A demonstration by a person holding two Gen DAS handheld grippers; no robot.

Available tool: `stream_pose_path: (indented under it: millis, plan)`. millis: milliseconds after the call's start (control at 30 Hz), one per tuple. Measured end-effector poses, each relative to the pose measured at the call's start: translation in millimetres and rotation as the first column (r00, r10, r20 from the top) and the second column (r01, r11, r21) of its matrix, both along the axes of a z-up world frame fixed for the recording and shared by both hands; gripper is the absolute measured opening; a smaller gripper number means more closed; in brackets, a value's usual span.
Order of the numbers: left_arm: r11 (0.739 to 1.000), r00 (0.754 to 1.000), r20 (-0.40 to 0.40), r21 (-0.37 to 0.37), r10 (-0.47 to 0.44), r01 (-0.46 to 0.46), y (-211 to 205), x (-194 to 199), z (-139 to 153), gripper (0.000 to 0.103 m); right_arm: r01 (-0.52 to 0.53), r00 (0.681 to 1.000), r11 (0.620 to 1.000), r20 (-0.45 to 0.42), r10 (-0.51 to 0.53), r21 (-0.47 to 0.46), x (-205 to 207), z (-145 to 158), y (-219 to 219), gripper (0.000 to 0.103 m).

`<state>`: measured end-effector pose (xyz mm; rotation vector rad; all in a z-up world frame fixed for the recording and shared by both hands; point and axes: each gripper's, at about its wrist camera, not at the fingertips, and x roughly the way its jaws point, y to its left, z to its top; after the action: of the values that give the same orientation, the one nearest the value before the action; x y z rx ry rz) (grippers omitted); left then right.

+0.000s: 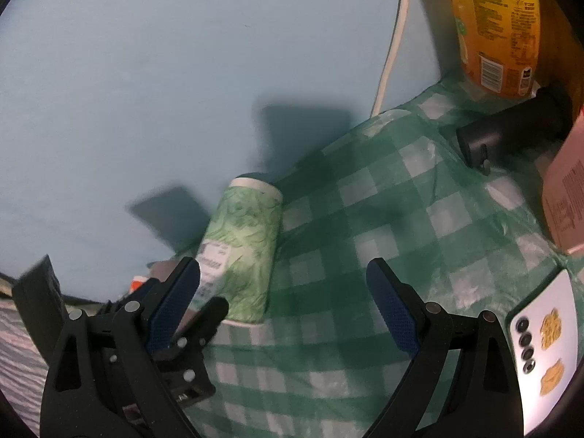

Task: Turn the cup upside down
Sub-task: 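Move the right gripper to the green leaf-patterned cup and close on it, then lift the green cup with the right gripper and rotate it rim-down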

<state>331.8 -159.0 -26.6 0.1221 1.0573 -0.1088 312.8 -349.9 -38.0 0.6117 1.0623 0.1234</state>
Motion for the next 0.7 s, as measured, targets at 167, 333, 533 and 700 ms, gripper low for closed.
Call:
stream_pose_path:
  millis: [167, 333, 533, 700]
  plan:
    - [1.0, 0.999, -0.041, 0.013, 0.001, -0.001, -9, 19, -16, 0.103, 0.033, 0.999, 0.999, -0.018, -0.033, -0.013, 10, -10, -12, 0.092]
    - [1.0, 0.996, -0.084, 0.013, 0.004, -0.003, -15, 37, -33, 0.102, 0.032, 0.999, 0.999, -0.037, -0.033, -0.017, 9, -17, -19, 0.092]
    - [1.0, 0.991, -0.13, -0.004, -0.011, 0.01, -21, 53, -47, 0.085, 0.029, 0.998, 0.999, -0.048, -0.03, -0.028, 6, -24, -18, 0.092]
    - [1.0, 0.991, -0.129, 0.002, -0.029, 0.03, -27, 60, -53, 0.08, 0.018, 0.998, 0.999, -0.054, -0.02, -0.033, 2, -25, -13, 0.092]
